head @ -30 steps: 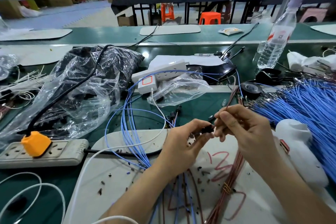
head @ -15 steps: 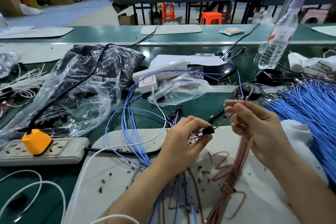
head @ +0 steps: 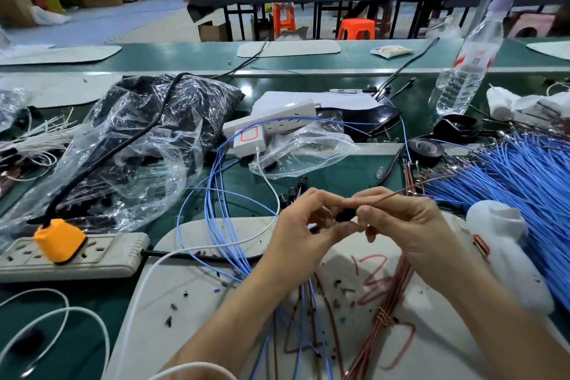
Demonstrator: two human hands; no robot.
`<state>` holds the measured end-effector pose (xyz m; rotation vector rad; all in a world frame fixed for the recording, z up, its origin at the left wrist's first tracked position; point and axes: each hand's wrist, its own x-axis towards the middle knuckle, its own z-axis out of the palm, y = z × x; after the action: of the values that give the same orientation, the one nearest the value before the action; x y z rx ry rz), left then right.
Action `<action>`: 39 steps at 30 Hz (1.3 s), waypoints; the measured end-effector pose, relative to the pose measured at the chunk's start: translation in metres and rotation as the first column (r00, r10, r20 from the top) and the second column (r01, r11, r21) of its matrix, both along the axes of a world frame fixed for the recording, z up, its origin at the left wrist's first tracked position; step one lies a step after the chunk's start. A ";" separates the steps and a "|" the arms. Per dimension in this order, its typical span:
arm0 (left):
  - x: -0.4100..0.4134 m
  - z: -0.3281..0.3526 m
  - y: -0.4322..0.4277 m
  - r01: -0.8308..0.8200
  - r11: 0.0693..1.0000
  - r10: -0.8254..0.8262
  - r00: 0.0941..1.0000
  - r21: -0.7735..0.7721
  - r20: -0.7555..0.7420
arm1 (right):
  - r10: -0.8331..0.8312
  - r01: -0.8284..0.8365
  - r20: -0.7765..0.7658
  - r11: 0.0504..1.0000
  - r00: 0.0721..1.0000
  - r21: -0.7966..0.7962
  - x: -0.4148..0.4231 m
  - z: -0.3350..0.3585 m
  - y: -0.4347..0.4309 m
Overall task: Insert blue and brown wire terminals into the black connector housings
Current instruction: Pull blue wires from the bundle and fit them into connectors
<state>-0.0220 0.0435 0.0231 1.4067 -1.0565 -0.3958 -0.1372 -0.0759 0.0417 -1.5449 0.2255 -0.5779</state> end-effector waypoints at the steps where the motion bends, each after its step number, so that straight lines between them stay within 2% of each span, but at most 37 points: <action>1: 0.000 0.000 0.000 0.004 1.000 -0.004 0.999 -0.013 -0.052 | 0.011 -0.011 -0.008 1.000 1.000 0.005 0.001 -0.001 0.001; 5: 0.002 0.004 -0.002 -0.002 0.992 -0.044 0.933 -0.126 -0.357 | 0.046 -0.046 -0.065 0.999 0.997 0.004 0.003 -0.006 0.007; 8: 0.002 0.006 -0.002 -0.036 0.980 -0.065 0.872 -0.197 -0.485 | 0.047 -0.056 -0.127 0.997 0.991 -0.062 0.006 -0.010 0.011; 13: 0.002 0.005 -0.001 0.006 0.973 -0.140 0.812 -0.231 -0.567 | 0.048 -0.058 -0.131 0.995 0.990 -0.078 0.008 -0.011 0.018; 21: 0.004 0.006 0.001 0.095 0.981 -0.177 0.795 -0.169 -0.580 | 0.014 -0.010 -0.091 0.999 0.996 0.042 0.011 -0.016 0.031; 23: 0.007 0.007 0.001 0.078 0.979 -0.184 0.739 -0.189 -0.648 | 0.115 -0.095 -0.122 0.983 0.986 0.159 0.008 -0.012 0.028; 24: 0.009 0.008 0.001 0.062 0.974 -0.200 0.681 -0.216 -0.704 | 0.194 -0.162 -0.132 0.961 0.972 0.222 0.007 -0.009 0.025; 27: 0.016 0.009 0.000 0.022 0.953 -0.274 0.494 -0.303 -0.825 | 0.389 -0.325 -0.204 0.901 0.898 0.289 0.001 -0.002 0.019; 29: 0.024 0.009 0.000 -0.043 0.942 -0.294 0.379 -0.334 -0.877 | 0.546 -0.461 -0.268 0.828 0.794 0.320 -0.003 -0.001 0.018; 32: 0.041 0.008 0.003 -0.249 0.909 -0.293 0.190 -0.335 -0.937 | 0.808 -0.708 -0.338 0.587 0.482 0.393 -0.008 0.005 0.019; 34: 0.054 0.008 0.008 -0.363 0.889 -0.248 0.133 -0.280 -0.960 | 0.881 -0.808 -0.363 0.441 0.305 0.392 -0.009 0.008 0.017; 35: 0.058 0.007 0.010 -0.392 0.881 -0.229 0.134 -0.263 -0.964 | 0.900 -0.823 -0.355 0.393 0.254 0.409 -0.008 0.009 0.017; 36: 0.059 0.007 0.010 -0.400 0.881 -0.208 0.152 -0.253 -0.966 | 0.911 -0.821 -0.335 0.376 0.242 0.430 -0.007 0.008 0.018; 37: 0.058 0.008 0.010 -0.384 0.890 -0.184 0.192 -0.247 -0.964 | 0.908 -0.804 -0.321 0.396 0.270 0.444 -0.006 0.007 0.018; 39: 0.048 0.008 0.007 -0.282 0.926 -0.157 0.321 -0.252 -0.934 | 0.838 -0.721 -0.319 0.543 0.441 0.430 -0.004 0.001 0.019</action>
<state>0.0262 0.0502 0.0312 0.5934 -0.0225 -0.7937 -0.1414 -0.0565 0.0422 -1.3402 -0.0731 0.6186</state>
